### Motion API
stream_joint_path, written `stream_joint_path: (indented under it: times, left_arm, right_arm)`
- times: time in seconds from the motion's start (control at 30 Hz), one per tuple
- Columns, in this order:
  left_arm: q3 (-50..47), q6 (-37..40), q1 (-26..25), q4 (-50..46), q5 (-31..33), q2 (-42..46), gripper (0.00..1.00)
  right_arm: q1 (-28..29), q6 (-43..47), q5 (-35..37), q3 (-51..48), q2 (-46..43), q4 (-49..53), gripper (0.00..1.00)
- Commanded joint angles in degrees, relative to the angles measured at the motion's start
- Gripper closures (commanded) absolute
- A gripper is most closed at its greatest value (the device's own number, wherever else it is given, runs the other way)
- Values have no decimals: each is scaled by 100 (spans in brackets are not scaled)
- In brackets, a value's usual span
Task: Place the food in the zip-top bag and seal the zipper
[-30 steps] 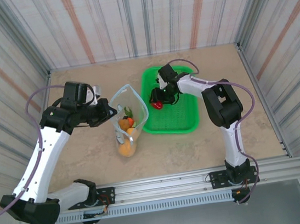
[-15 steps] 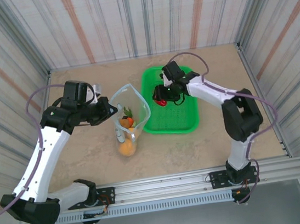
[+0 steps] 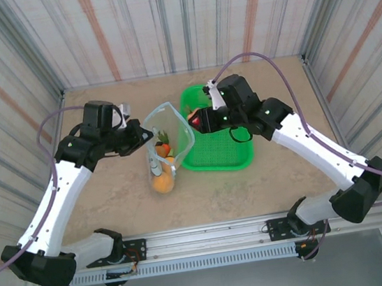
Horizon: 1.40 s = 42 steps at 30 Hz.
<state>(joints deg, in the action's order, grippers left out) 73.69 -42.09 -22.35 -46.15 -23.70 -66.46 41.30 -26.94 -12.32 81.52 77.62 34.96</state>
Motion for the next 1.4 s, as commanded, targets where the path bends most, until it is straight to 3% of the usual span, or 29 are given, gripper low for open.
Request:
stream_joint_path:
  times: [0.0, 0.23, 0.53, 0.73, 0.97, 1.13, 1.37]
  left_arm:
    - [18, -28, -33, 231, -221, 58, 100]
    - [102, -21, -33, 194, -219, 74, 100]
    - [255, -46, -33, 221, -275, 26, 100]
    - [129, -76, -33, 303, -313, -3, 100]
    - [102, 26, -25, 261, -209, -49, 100]
    - [58, 87, 2, 151, -85, 1, 100]
    - [-151, -27, 31, -155, 270, 89, 100]
  right_arm:
    - [313, 300, -588, 347, 185, 189, 50]
    - [642, 371, -229, 748, 880, 179, 49]
    - [738, -376, 80, 835, 1860, 408, 48]
    - [915, -322, 153, 1411, 2414, 863, 29]
    - [898, -241, 94, 1246, 2086, 812, 24]
    - [778, -110, 71, 1332, 1737, 808, 30]
    - [187, -233, -172, 1459, 1060, 677, 33]
